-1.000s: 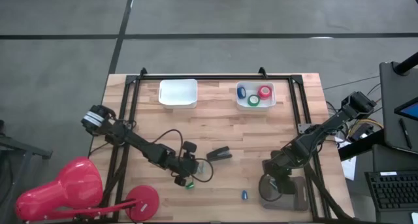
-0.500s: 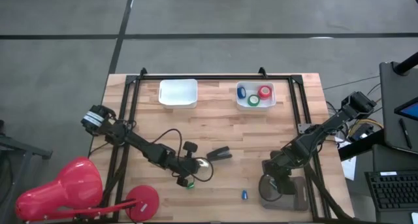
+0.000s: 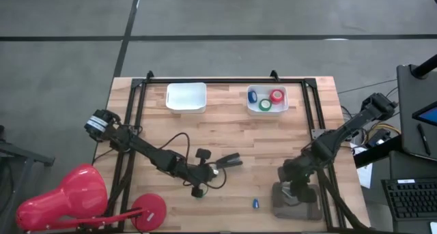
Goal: Pick and place Stapler, Stapler remover, tape
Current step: Put the light blue staple remover into the gray bin
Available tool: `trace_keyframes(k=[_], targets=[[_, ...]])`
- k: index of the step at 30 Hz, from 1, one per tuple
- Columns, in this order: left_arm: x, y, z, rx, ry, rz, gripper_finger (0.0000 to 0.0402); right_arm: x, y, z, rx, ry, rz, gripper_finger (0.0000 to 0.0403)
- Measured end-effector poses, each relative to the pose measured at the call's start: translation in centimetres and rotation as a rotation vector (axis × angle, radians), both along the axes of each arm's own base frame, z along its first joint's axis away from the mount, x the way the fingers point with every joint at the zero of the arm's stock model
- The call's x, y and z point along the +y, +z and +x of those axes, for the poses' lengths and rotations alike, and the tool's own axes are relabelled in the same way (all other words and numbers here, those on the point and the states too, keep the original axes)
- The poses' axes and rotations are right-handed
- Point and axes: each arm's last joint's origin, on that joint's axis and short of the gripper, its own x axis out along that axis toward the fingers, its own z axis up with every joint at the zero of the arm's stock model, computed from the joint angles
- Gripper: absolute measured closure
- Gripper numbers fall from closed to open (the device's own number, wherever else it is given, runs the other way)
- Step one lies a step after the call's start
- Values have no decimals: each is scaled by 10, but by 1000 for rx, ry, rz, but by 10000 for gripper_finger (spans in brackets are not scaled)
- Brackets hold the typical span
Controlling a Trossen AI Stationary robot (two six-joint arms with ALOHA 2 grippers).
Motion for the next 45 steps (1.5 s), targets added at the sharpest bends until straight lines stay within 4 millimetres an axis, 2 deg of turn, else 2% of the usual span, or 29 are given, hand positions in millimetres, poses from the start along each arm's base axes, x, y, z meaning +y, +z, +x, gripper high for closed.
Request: trace_keyframes(k=[5,9,17,21,25,31,43,45], targets=[[0,-1,-1,16,20,-41,395,-1,20,6,-198,-6,-33,334],[2,-8,-5,70,95,-106,380,-1,28,8,-275,18,-65,329],[3,-12,-7,108,156,-133,313,-2,28,9,-310,21,-106,337],[2,-25,-5,144,157,-110,278,-2,28,9,-316,23,-113,341],[1,-36,-2,169,164,-101,266,-2,27,10,-321,15,-129,344],[0,-40,0,155,172,-112,285,-2,27,10,-325,20,-131,340],[0,-39,0,151,179,-99,391,-4,27,11,-380,15,-204,346],[0,-38,0,146,184,-94,396,-5,27,13,-410,9,-235,343]])
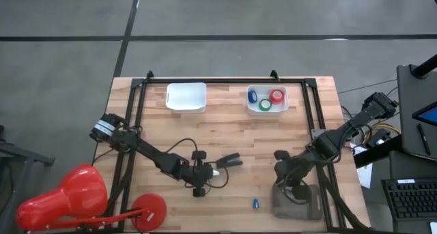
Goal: Pick and place Stapler, Stapler remover, tape
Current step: Put the light blue staple remover into the gray bin
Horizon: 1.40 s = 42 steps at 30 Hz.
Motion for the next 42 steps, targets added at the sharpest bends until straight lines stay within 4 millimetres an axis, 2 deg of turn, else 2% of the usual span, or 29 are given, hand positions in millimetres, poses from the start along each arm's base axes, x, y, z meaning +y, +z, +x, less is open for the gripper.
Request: trace_keyframes(k=[9,16,22,33,42], targets=[[-7,24,16,-80,-47,36,399,-9,10,18,-250,-131,-127,330],[-13,48,30,-164,-95,92,399,-25,12,37,-336,-209,-139,319],[-16,67,39,-222,-135,158,398,-36,-4,58,-292,-278,-154,301],[-16,73,42,-243,-147,213,397,-43,-34,101,-302,-308,-124,210],[-16,74,42,-248,-139,244,397,-50,-50,119,-279,-355,-25,212]])
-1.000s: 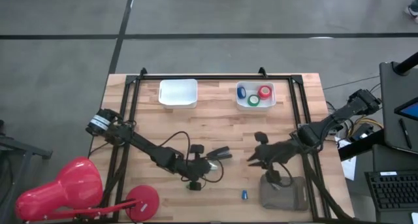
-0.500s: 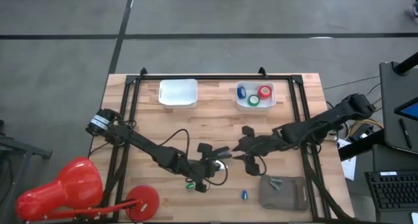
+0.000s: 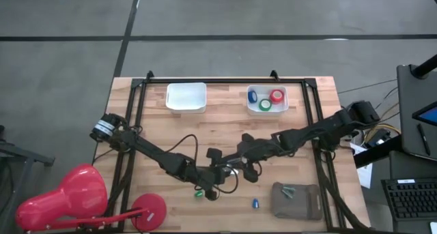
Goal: Pick and place Stapler, Stapler remover, tape
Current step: Put the light blue staple remover into the gray bin
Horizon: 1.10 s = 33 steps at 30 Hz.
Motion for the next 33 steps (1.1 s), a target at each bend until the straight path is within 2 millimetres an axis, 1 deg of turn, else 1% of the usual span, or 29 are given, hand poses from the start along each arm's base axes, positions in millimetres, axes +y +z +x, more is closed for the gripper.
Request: trace_keyframes(k=[6,13,21,28,33], targets=[[0,1,0,-10,13,9,395,-2,-7,7,4,10,59,230],[1,1,0,-13,19,13,394,-3,-9,9,6,8,61,257],[1,1,1,-21,22,12,396,-6,-13,11,13,-4,62,309],[1,1,1,-28,41,23,391,-6,-13,11,13,9,69,382],[2,2,1,-33,45,24,392,-6,-12,11,10,16,65,391]])
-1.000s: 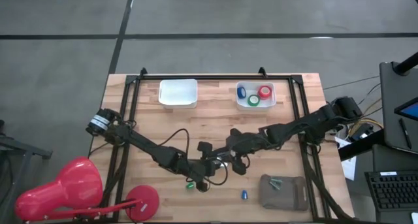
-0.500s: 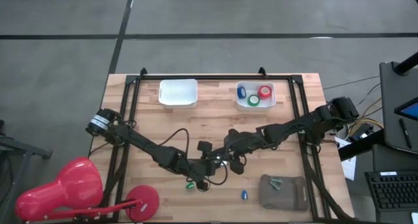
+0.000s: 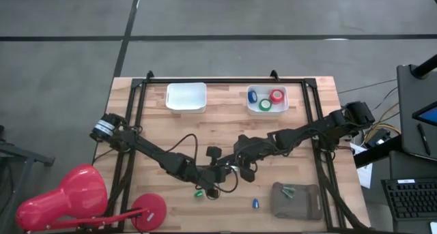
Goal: Pick and place Stapler, Stapler remover, tape
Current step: Put the light blue staple remover into the gray bin
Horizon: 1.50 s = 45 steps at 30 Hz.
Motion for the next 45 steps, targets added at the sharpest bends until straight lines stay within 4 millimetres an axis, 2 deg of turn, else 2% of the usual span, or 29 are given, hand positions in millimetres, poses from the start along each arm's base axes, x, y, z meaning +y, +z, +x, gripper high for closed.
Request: trace_keyframes(k=[4,11,17,23,32,41,45], targets=[[-1,1,1,-22,19,-45,371,0,0,-1,3,15,-16,394],[-3,4,1,-46,12,-58,299,-1,1,-3,16,30,-28,395],[-3,4,2,-58,31,-94,260,-3,5,-16,95,39,-46,395],[-6,9,4,-112,31,-142,256,6,13,-37,189,100,-61,395],[-6,8,3,-119,66,-210,259,45,32,-76,221,252,-78,395],[-6,5,1,-97,102,-278,261,69,42,-131,377,223,-95,395],[-6,4,1,-87,104,-272,262,81,42,-147,396,207,-82,395]])
